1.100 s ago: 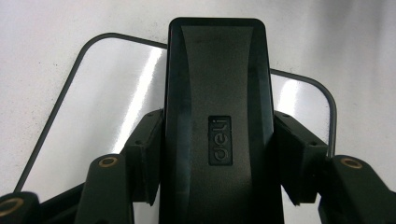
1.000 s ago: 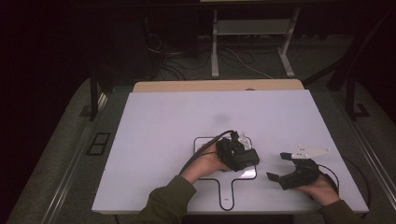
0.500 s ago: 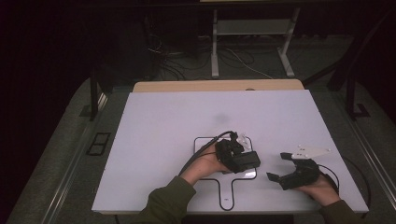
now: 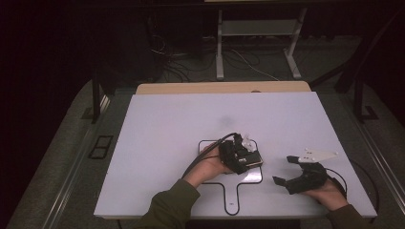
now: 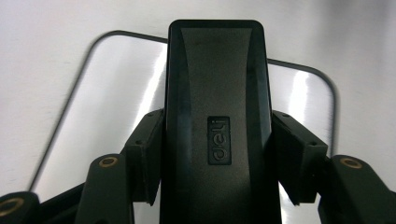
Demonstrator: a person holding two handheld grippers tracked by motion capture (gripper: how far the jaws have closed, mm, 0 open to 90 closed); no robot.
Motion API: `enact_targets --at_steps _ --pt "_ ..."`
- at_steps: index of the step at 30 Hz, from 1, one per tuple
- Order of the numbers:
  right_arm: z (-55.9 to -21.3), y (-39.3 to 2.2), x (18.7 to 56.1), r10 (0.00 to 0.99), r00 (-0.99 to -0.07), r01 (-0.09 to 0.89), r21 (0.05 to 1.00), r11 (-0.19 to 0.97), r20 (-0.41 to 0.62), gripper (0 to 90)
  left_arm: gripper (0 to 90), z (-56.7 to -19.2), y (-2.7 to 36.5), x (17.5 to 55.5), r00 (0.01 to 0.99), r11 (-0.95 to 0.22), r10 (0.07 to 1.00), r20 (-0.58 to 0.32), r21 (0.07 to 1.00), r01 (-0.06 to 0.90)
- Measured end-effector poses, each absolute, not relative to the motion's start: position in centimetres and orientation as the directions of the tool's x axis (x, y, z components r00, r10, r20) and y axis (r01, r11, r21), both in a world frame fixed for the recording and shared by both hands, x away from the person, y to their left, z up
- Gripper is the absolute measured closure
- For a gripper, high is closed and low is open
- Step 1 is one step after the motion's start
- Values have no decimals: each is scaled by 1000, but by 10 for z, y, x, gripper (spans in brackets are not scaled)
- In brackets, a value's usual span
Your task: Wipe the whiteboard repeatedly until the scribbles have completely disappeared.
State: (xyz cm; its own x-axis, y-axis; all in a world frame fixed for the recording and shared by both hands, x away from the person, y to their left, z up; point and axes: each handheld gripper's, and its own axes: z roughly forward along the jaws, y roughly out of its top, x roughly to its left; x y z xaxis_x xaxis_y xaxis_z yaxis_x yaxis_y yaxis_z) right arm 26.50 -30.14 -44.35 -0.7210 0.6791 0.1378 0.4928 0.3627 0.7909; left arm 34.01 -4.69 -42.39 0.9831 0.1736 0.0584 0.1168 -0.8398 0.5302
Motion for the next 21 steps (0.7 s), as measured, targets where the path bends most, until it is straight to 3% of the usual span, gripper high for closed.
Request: enact_targets --at_steps 4,13,21 --pt "-444 -302 265 677 -724 490 790 368 133 0 399 -423 -49 332 986 -852 146 76 517 86" --pt "-444 -301 265 681 -720 492 790 366 133 0 398 -423 -48 341 977 -854 184 105 509 106" --pt "-444 -301 265 682 -719 493 789 366 133 0 398 -423 -49 329 990 -857 129 60 508 81"
